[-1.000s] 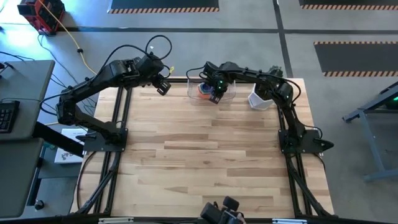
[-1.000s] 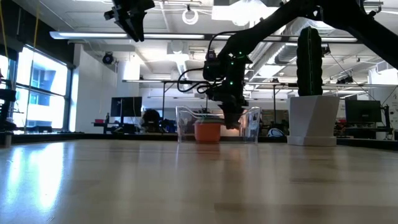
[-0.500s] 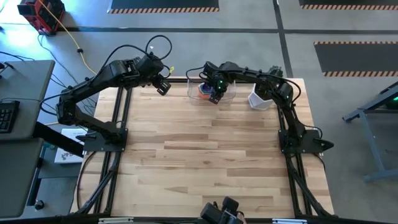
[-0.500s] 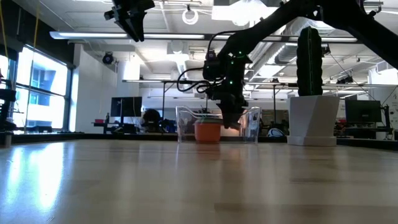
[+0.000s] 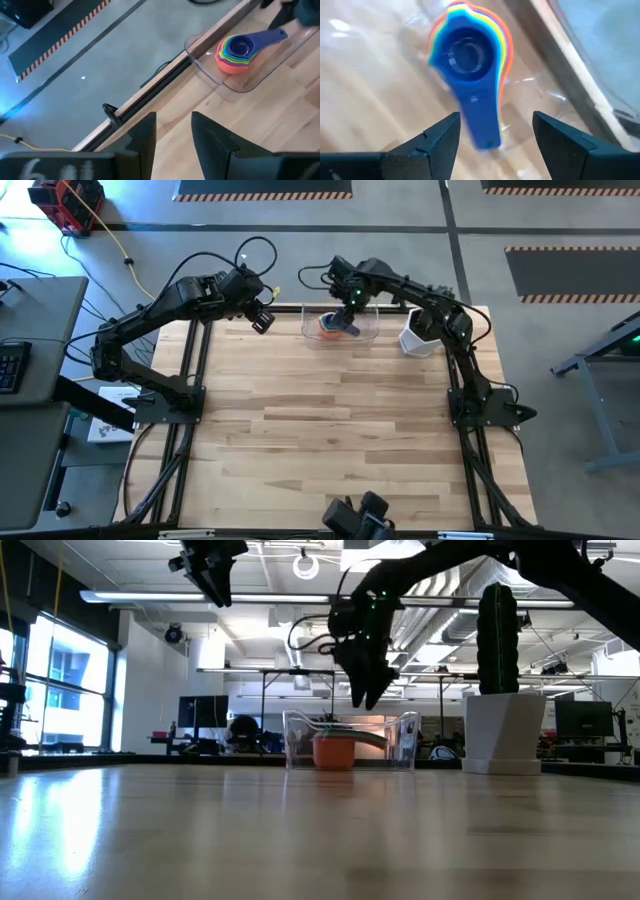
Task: Nest measuring cups in basket
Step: Return to Home Position
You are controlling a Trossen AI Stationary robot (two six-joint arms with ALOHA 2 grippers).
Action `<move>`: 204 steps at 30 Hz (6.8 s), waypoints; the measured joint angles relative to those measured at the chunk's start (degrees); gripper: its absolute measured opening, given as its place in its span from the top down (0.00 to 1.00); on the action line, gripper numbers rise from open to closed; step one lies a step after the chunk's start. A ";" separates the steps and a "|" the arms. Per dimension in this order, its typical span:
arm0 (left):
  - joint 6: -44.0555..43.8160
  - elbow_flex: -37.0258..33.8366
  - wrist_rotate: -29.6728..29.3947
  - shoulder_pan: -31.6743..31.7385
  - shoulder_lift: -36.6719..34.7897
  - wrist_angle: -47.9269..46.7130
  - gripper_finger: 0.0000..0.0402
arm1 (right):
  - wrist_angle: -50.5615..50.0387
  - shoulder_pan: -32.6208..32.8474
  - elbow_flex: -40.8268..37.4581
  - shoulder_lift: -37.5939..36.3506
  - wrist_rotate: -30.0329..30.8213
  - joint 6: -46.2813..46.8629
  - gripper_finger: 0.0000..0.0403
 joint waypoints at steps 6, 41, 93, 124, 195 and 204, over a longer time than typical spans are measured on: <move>1.66 0.00 6.88 -0.13 -0.03 -1.55 0.71 | -9.26 0.77 8.25 -0.01 -11.89 -2.66 0.40; -7.36 -68.90 10.02 -17.87 -56.60 61.31 0.71 | -0.26 11.74 9.99 -22.93 -2.80 1.98 0.40; -5.38 -89.14 8.92 -18.78 -66.40 73.91 0.71 | 63.95 13.78 -88.48 -100.70 -8.90 21.54 0.40; 5.81 -89.07 8.83 -18.78 -66.29 69.71 0.71 | 74.69 37.29 -115.73 -106.59 20.56 31.41 0.40; 11.17 -89.12 7.48 -18.78 -66.38 69.09 0.71 | 66.31 37.24 -115.62 -124.21 28.22 20.88 0.40; 11.17 -89.12 7.48 -18.77 -66.38 69.09 0.71 | 66.29 37.24 -115.62 -124.21 28.22 20.88 0.40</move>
